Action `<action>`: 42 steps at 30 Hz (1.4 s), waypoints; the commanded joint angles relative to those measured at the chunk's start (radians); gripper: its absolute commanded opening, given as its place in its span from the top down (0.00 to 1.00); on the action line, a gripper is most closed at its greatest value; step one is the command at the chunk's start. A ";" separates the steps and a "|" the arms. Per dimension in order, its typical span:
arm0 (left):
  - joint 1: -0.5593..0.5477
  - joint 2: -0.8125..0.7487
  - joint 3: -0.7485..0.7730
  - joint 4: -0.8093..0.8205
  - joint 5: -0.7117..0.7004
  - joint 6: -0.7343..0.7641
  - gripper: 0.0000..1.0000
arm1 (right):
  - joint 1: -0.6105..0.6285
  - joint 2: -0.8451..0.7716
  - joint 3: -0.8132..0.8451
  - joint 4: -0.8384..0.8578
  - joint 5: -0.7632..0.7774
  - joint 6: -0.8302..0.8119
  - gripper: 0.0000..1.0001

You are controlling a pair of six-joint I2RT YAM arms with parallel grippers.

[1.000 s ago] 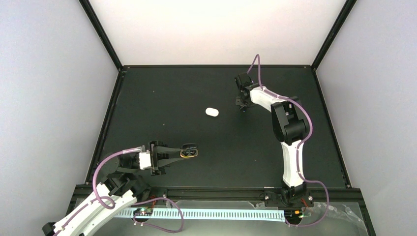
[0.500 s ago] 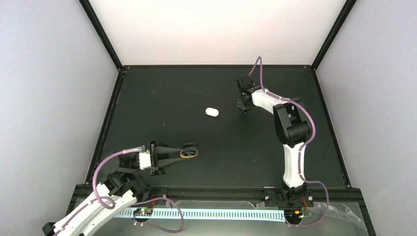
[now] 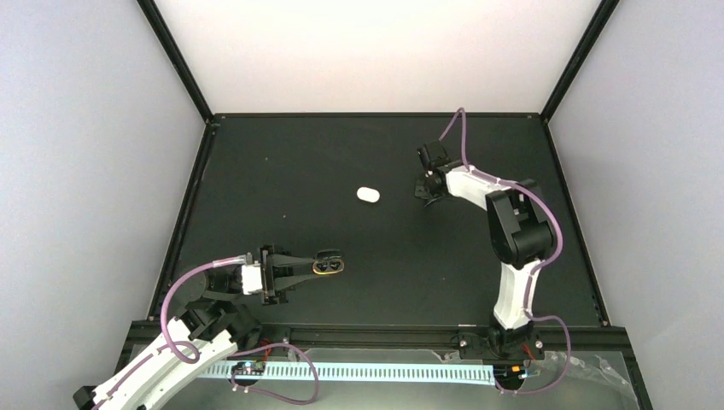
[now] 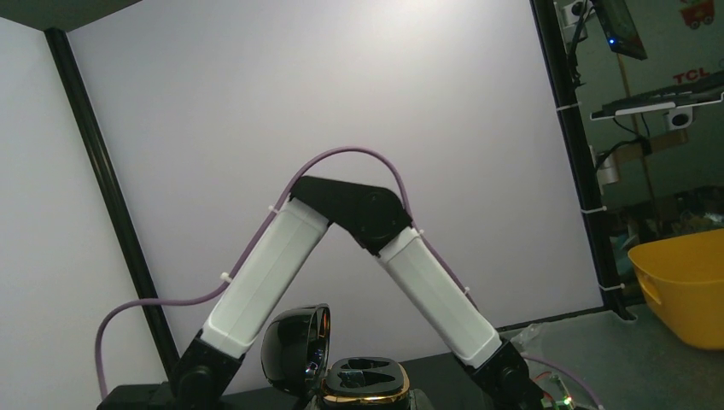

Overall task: Insert the wireless bluetooth earbuds into the charging case
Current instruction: Pick up the earbud from the center of the board, then place the earbud in the charging case.

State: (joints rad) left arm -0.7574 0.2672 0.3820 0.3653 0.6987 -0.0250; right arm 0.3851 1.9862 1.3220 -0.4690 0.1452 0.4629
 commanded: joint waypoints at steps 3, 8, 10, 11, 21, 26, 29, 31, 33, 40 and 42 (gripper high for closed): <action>-0.005 -0.004 -0.005 0.021 -0.014 0.000 0.98 | 0.009 -0.253 -0.171 0.231 -0.128 0.066 0.99; -0.006 0.010 -0.005 0.036 -0.029 -0.004 0.98 | 0.070 -0.504 -0.292 0.404 -0.178 0.049 0.99; -0.005 0.022 -0.005 0.056 -0.037 -0.020 0.98 | 0.097 -0.597 -0.312 0.428 -0.205 0.049 0.99; -0.005 0.033 -0.005 0.071 -0.042 -0.029 0.99 | 0.111 -0.649 -0.324 0.446 -0.224 0.046 0.99; -0.007 0.172 0.091 0.203 -0.106 -0.059 0.98 | 0.307 -1.070 -0.326 0.568 -0.274 -0.049 0.99; -0.008 0.284 0.120 0.355 -0.175 -0.093 0.98 | 0.320 -1.157 -0.327 0.670 -0.386 -0.025 0.99; -0.008 0.366 0.160 0.443 -0.183 -0.122 0.98 | 0.322 -1.182 -0.329 0.734 -0.459 0.000 0.99; -0.008 0.433 0.182 0.513 -0.181 -0.166 0.98 | 0.322 -1.185 -0.331 0.770 -0.499 0.018 0.99; -0.010 0.492 0.205 0.588 -0.175 -0.214 0.98 | 0.325 -1.183 -0.340 0.819 -0.532 0.039 0.99; -0.021 0.628 0.256 0.767 -0.163 -0.368 0.98 | 0.350 -1.191 -0.398 0.943 -0.575 0.063 0.99; -0.026 0.653 0.262 0.802 -0.170 -0.399 0.98 | 0.366 -1.191 -0.408 0.964 -0.579 0.059 0.99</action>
State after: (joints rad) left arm -0.7696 0.8875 0.5945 0.9947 0.5373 -0.3229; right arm 0.7227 0.8024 0.9344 0.3885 -0.3965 0.5140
